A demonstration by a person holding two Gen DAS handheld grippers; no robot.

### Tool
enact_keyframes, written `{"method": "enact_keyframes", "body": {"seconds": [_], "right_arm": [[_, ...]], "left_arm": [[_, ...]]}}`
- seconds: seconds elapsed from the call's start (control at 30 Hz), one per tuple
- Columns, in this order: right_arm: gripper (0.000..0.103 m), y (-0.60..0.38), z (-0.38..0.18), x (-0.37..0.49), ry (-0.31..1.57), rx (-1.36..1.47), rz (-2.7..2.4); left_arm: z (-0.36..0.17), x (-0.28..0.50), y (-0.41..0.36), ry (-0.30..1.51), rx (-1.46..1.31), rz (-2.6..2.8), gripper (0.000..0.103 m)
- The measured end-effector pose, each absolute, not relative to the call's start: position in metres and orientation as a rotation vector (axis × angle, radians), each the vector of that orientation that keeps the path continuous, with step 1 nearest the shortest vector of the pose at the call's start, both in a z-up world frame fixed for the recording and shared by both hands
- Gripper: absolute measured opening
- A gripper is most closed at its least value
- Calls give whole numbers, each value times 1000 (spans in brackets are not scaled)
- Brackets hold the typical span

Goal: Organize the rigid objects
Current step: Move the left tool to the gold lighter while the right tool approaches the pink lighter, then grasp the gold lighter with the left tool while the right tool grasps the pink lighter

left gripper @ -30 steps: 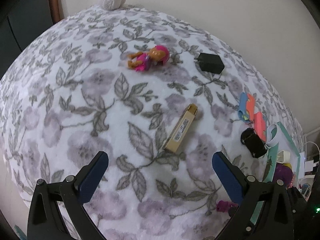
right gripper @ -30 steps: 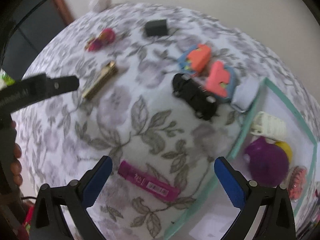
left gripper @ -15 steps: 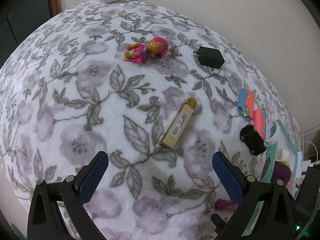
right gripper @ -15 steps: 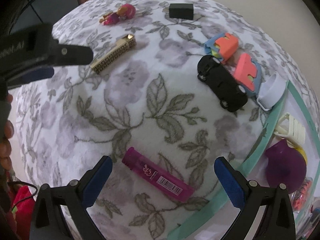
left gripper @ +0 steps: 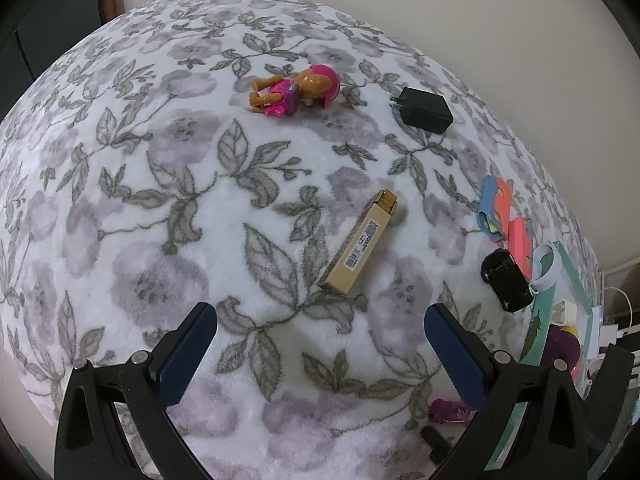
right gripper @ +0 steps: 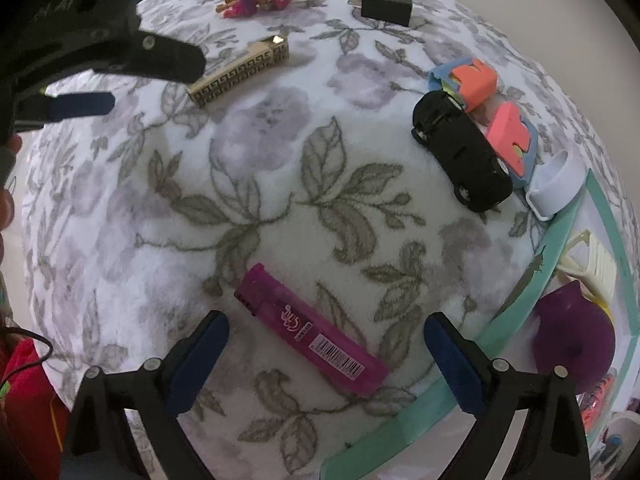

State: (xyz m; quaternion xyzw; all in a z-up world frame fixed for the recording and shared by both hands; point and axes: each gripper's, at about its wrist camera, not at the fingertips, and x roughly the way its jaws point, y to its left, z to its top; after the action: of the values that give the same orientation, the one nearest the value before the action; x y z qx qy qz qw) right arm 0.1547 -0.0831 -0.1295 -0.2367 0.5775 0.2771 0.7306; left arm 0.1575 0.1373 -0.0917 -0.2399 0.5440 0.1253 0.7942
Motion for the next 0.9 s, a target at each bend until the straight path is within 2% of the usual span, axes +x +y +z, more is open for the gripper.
{"method": "enact_keyframes", "body": {"seconds": [0.13, 0.5, 0.6, 0.67, 0.7, 0.73, 0.9], "right_arm": [[90, -90, -127, 159, 1243, -493, 569], [53, -97, -119, 168, 1238, -435, 545], [47, -93, -115, 167, 1246, -434, 554], [40, -91, -112, 168, 1255, -432, 557], [38, -89, -111, 166, 1258, -430, 556], [37, -89, -111, 163, 1264, -425, 556], [28, -96, -111, 165, 1286, -385, 550]], "left_arm": [[-94, 159, 138, 1169, -517, 261, 103], [-106, 171, 139, 1132, -465, 269, 103], [-107, 178, 131, 1113, -396, 264, 102], [-108, 182, 127, 1105, -365, 250, 94], [-109, 183, 125, 1106, -357, 244, 84], [-110, 185, 124, 1109, -351, 237, 78], [-120, 192, 117, 1114, -317, 221, 77]]}}
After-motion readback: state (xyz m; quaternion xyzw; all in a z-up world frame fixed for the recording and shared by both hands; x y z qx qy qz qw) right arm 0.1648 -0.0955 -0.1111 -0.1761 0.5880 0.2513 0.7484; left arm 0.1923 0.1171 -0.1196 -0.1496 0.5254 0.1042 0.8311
